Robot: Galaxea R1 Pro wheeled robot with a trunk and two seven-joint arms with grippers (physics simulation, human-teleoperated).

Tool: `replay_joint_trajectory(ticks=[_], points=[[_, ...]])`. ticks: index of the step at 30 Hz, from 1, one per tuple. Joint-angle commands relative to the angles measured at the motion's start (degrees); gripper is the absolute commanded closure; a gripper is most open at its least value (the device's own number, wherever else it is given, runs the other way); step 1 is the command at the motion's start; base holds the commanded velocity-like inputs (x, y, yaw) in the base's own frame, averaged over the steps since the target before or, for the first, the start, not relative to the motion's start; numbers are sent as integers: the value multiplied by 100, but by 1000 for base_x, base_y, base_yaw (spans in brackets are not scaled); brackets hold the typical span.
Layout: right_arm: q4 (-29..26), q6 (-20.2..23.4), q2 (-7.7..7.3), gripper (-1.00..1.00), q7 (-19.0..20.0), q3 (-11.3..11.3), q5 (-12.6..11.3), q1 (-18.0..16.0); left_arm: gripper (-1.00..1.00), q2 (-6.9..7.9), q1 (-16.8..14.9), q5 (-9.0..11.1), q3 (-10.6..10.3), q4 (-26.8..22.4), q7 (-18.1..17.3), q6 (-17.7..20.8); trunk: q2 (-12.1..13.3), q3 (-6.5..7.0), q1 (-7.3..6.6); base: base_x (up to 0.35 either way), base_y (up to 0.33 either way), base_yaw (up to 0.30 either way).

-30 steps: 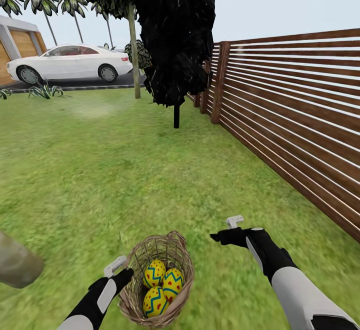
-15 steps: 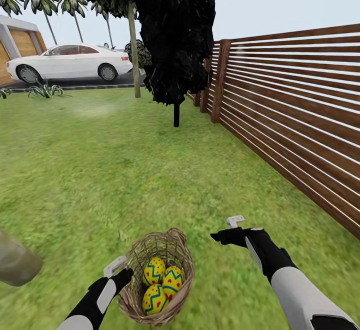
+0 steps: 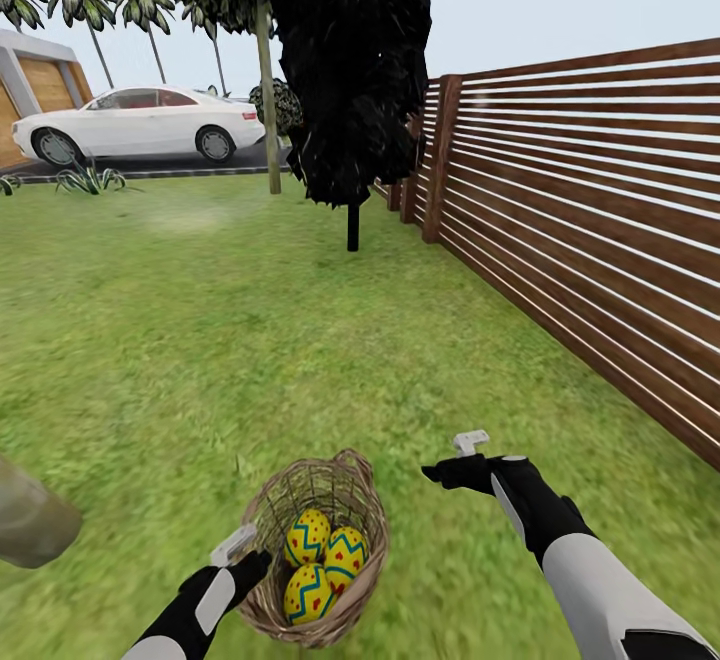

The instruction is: Take the three Easter eggs out of the wicker basket on the lawn in the garden, then place them on the lawn next to a single tree (choose any tree) so that all three eggs are next to the same tree and none are left in the basket.

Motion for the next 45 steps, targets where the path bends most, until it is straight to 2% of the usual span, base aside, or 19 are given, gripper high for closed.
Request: replay_joint_trajectory(ticks=[1,9,26,27,43,45], points=[[-10,19,2,-100,47,-25,58,-2,-100,-6,0,62,2,-14,31,32,-44,-24,22,0,0,0],[-10,16,5,-100,55,-17,58,-2,-100,16,0,72,6,-20,31,24,-365,-167,198,0,0,0],[-6,16,11,-100,56,-16,58,-2,-100,34,0,73,6,-12,25,24,-365,-167,198,0,0,0],[-4,16,11,-100,56,-16,58,-2,100,34,0,72,6,-12,24,24,-365,-167,198,0,0,0],[7,8,11,-100,49,-7,65,-2,100,35,0,63,-1,-41,13,17,-365,-167,198,0,0,0],[30,-17,14,-100,47,-3,67,-2,100,35,0,63,-3,-52,13,23,-285,-131,154,0,0,0]])
